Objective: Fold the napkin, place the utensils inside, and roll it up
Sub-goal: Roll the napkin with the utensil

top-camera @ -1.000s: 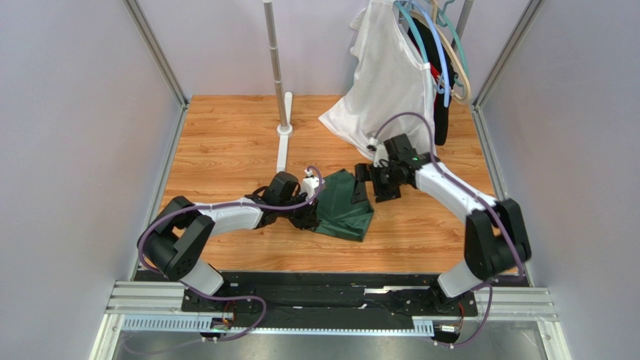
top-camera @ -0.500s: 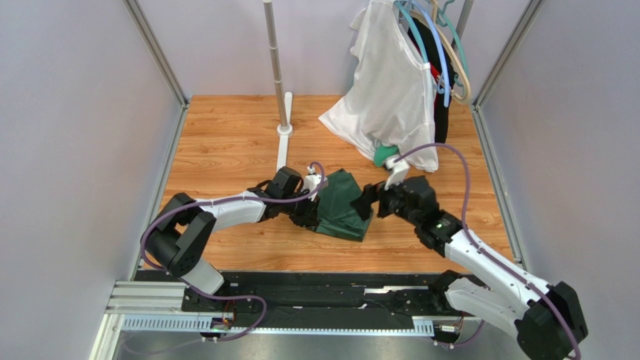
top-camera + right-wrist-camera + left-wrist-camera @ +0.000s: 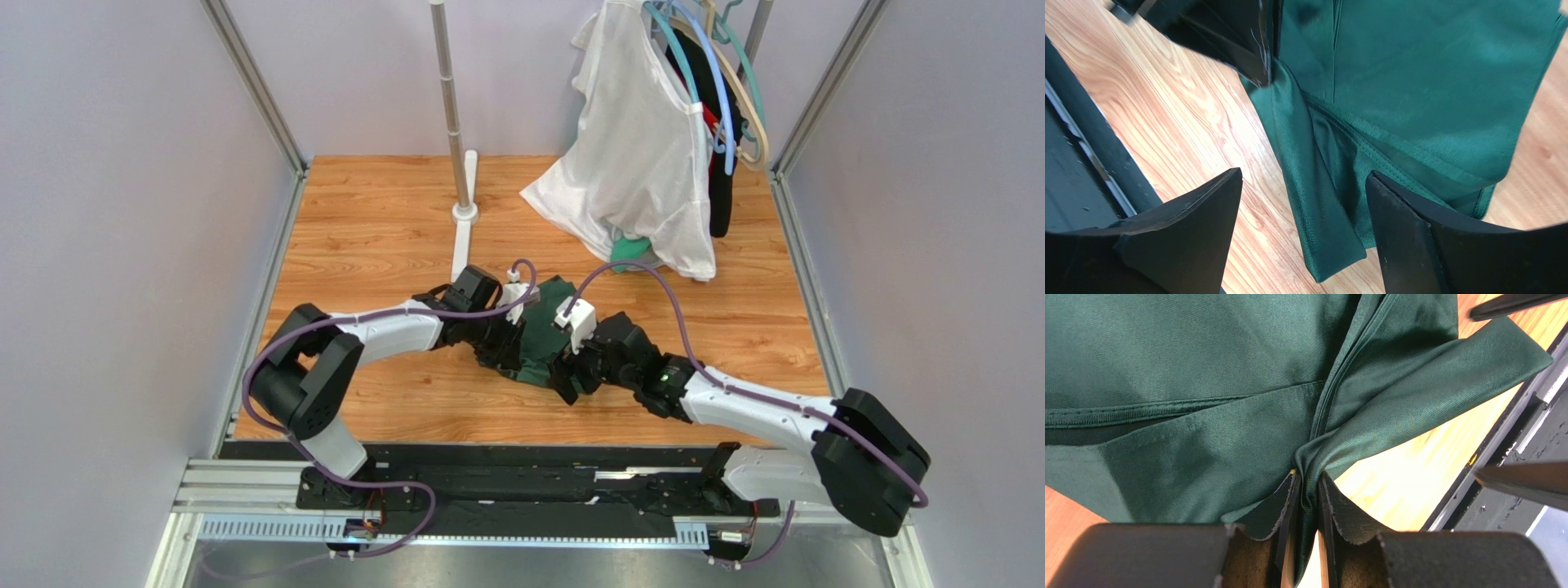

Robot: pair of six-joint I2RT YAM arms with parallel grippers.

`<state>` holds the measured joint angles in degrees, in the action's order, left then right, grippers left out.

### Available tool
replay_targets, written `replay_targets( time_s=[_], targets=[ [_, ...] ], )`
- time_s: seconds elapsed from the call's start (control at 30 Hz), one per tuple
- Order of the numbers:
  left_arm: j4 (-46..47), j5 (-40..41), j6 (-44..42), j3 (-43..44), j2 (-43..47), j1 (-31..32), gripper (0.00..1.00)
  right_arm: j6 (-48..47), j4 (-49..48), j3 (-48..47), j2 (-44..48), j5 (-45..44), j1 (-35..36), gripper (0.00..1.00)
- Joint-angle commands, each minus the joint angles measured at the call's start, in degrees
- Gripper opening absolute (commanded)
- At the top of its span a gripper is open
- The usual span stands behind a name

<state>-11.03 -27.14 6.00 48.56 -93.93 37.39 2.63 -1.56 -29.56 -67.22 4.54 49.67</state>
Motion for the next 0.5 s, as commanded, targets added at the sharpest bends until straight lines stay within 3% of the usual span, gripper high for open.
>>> replay_targets(
  time_s=[0.0, 0.13, 0.4, 0.47],
  targets=[
    [-2.59, -1.16, -0.90, 1.81, -0.55, -0.21, 0.23, -2.37, -3.45, -0.58, -2.73, -0.14, 0.43, 0.76],
    [-3.12, -0.99, -0.90, 2.24, -0.90, -0.12, 0.23, -2.37, -3.10, -1.11, -4.58, 1.44, 0.60, 0.64],
    [-3.91, -0.90, -0.82, 3.12, -1.78, -0.21, 0.23, -2.37, -0.82, -1.73, -6.25, -1.02, 2.80, 0.55],
    [-3.92, -0.90, -0.90, 3.13, -1.87, -0.12, 0.23, -2.46, 0.15, -2.25, -7.04, -1.80, 2.71, 0.44]
  ],
)
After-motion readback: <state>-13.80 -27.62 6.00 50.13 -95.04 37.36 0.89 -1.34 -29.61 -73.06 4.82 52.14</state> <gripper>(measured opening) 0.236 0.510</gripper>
